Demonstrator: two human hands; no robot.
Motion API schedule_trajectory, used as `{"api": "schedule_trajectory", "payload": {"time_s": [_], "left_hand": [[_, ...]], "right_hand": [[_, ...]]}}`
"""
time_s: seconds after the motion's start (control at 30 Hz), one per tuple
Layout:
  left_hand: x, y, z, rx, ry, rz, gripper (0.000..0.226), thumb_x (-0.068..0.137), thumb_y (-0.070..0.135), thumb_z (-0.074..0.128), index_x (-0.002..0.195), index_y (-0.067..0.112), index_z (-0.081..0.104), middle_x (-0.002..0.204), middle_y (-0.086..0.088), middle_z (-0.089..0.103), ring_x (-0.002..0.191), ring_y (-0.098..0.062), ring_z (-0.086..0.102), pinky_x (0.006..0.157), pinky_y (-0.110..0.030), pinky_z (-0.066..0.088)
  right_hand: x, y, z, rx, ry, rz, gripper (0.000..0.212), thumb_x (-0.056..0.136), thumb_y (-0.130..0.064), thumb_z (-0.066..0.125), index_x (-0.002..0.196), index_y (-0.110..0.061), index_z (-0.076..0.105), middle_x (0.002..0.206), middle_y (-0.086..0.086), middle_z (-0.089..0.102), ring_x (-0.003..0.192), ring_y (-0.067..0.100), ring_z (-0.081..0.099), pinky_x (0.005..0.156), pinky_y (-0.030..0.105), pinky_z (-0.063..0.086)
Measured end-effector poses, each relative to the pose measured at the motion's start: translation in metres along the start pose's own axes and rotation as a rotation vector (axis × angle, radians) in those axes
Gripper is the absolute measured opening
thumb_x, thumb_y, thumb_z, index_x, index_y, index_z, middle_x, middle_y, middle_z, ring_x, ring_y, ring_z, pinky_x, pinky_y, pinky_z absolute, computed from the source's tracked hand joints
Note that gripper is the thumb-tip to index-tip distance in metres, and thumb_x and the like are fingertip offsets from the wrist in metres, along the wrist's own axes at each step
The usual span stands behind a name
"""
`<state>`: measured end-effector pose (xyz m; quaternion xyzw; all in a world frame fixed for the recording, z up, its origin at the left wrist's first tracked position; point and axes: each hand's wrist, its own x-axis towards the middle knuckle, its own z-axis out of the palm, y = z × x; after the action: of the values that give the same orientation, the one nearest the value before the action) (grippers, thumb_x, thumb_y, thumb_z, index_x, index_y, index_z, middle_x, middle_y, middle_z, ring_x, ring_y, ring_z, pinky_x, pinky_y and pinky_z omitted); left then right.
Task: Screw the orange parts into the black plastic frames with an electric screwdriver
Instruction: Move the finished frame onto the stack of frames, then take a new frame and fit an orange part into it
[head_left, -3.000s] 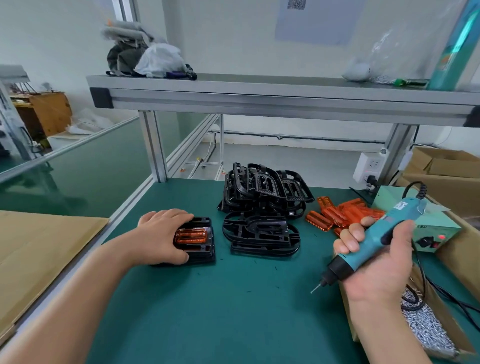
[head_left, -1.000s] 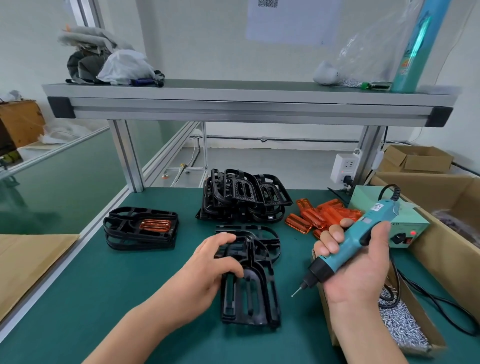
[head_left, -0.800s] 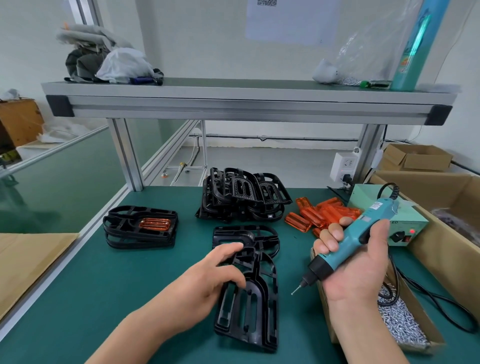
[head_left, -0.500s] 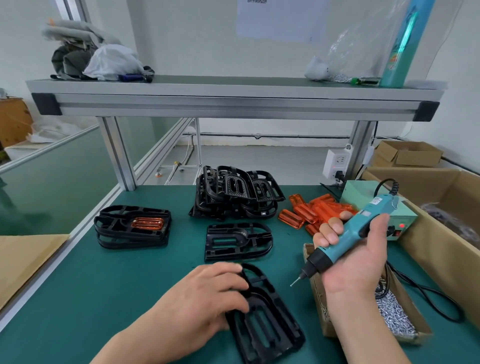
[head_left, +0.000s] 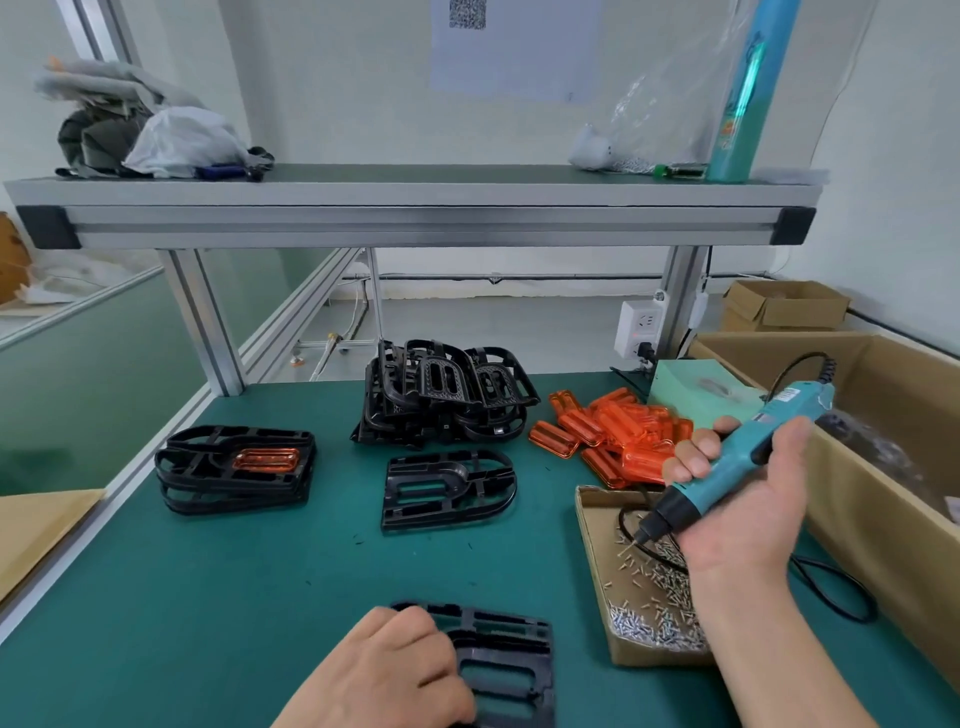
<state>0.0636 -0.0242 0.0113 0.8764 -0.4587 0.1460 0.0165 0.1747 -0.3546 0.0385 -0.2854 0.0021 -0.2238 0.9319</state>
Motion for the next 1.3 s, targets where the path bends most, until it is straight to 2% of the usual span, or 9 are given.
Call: {"api": "schedule_trajectory", "payload": {"time_s": [0.13,0.27,0.47,0.63,0.87,0.97,1.07,1.2,1.3], "left_hand": [[0.02,-0.001,-0.001,0.019,0.073,0.023,0.006,0.1,0.048,0.057,0.095,0.046,0.06,0.083,0.021,0.053,0.081,-0.001,0.054,0.074,-0.017,0.043],[0.064,-0.013,-0.019,-0.3,0.088,-0.21,0.034,0.102,0.064,0.048,0.107,0.037,0.068,0.098,0.021,0.061,0.098,-0.004,0.053,0.085,-0.027,0.048],[0.173,-0.044,0.007,-0.464,0.095,-0.442,0.024,0.102,0.034,0.058,0.123,0.028,0.066,0.119,0.013,0.065,0.116,-0.009,0.055,0.103,-0.033,0.046],[0.251,-0.048,0.031,-0.462,0.081,-0.453,0.033,0.096,0.033,0.065,0.128,0.024,0.065,0.126,0.001,0.061,0.118,-0.022,0.058,0.1,-0.039,0.049],[0.292,-0.048,0.066,-0.395,-0.058,-0.456,0.06,0.09,0.051,0.072,0.143,0.029,0.057,0.134,-0.004,0.057,0.121,-0.027,0.058,0.1,-0.043,0.05],[0.295,-0.05,0.075,-0.394,-0.049,-0.46,0.055,0.09,0.052,0.072,0.139,0.029,0.062,0.127,-0.005,0.061,0.119,-0.028,0.058,0.099,-0.046,0.05],[0.294,-0.05,0.078,-0.44,0.018,-0.487,0.035,0.092,0.042,0.072,0.124,0.028,0.069,0.119,-0.001,0.068,0.113,-0.025,0.061,0.093,-0.042,0.051],[0.281,-0.049,0.074,-0.686,0.088,-0.576,0.009,0.096,0.038,0.067,0.103,0.032,0.07,0.095,0.012,0.069,0.088,-0.011,0.063,0.075,-0.033,0.049],[0.262,-0.051,0.063,-0.85,0.156,-0.642,0.003,0.095,0.033,0.069,0.098,0.034,0.069,0.089,0.011,0.068,0.083,-0.008,0.065,0.076,-0.033,0.054]], "right_hand": [[-0.008,-0.006,0.0,-0.02,0.018,-0.025,0.054,0.101,-0.071,0.053,0.093,-0.018,0.06,0.077,0.0,0.046,0.062,0.013,0.042,0.056,0.025,0.041],[-0.007,-0.009,-0.003,0.018,0.019,-0.028,0.055,0.102,-0.07,0.053,0.093,-0.017,0.062,0.077,0.0,0.047,0.062,0.013,0.042,0.056,0.025,0.041],[-0.003,-0.015,-0.008,0.061,0.035,-0.031,0.055,0.102,-0.069,0.053,0.091,-0.016,0.063,0.077,0.0,0.046,0.06,0.012,0.041,0.054,0.024,0.04],[0.002,-0.02,-0.012,0.089,0.061,-0.061,0.055,0.103,-0.068,0.051,0.092,-0.015,0.061,0.075,0.001,0.045,0.059,0.013,0.041,0.053,0.025,0.041],[0.004,-0.018,-0.014,0.109,0.045,-0.03,0.057,0.103,-0.069,0.05,0.092,-0.015,0.062,0.075,0.0,0.045,0.058,0.013,0.041,0.052,0.024,0.04],[0.004,-0.016,-0.015,0.105,0.042,-0.02,0.056,0.102,-0.07,0.05,0.092,-0.015,0.062,0.075,0.0,0.046,0.057,0.012,0.042,0.052,0.024,0.041],[0.004,-0.017,-0.016,0.113,0.044,-0.023,0.056,0.103,-0.07,0.049,0.093,-0.016,0.062,0.076,0.0,0.045,0.058,0.012,0.041,0.052,0.024,0.041],[0.003,-0.019,-0.015,0.11,0.056,-0.027,0.055,0.102,-0.07,0.05,0.094,-0.016,0.061,0.076,0.0,0.045,0.059,0.012,0.041,0.053,0.024,0.042],[0.002,-0.019,-0.014,0.103,0.06,-0.024,0.054,0.101,-0.069,0.052,0.094,-0.016,0.061,0.076,0.0,0.046,0.059,0.012,0.041,0.053,0.024,0.042]]}}
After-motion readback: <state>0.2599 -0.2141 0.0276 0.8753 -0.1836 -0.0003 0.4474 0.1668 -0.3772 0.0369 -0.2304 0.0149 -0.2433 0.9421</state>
